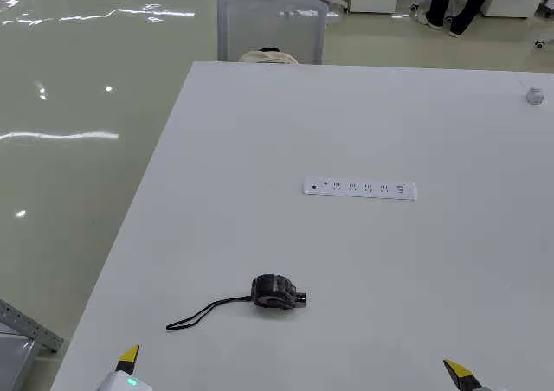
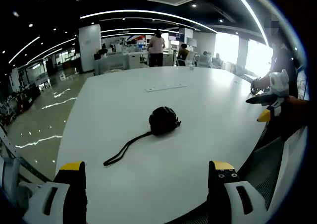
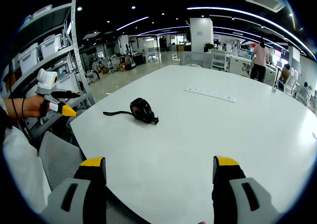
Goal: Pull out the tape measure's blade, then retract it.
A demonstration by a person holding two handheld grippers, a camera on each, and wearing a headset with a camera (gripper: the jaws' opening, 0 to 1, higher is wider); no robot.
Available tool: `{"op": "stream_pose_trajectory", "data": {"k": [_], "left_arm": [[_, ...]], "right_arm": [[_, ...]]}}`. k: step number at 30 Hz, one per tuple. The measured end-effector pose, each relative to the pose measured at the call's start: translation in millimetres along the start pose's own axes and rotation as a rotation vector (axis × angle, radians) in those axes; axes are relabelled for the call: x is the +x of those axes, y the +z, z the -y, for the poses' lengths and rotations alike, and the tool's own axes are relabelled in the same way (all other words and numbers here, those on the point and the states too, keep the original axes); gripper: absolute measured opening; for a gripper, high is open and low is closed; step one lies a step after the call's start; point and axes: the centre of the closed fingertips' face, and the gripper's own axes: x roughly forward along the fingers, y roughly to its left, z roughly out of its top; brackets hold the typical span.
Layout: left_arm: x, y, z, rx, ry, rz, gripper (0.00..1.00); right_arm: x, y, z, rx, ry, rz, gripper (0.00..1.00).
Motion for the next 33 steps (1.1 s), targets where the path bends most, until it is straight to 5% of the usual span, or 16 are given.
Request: {"op": "stream_pose_trajectory", "data": {"k": [33], "left_arm": [[1.6,-0.8,-1.6,0.004,0.012,-0.011,1.0]], "right_arm": [[2.2,-1.4,0.3,-0.008,0.018,-0.014,0.91]]}}
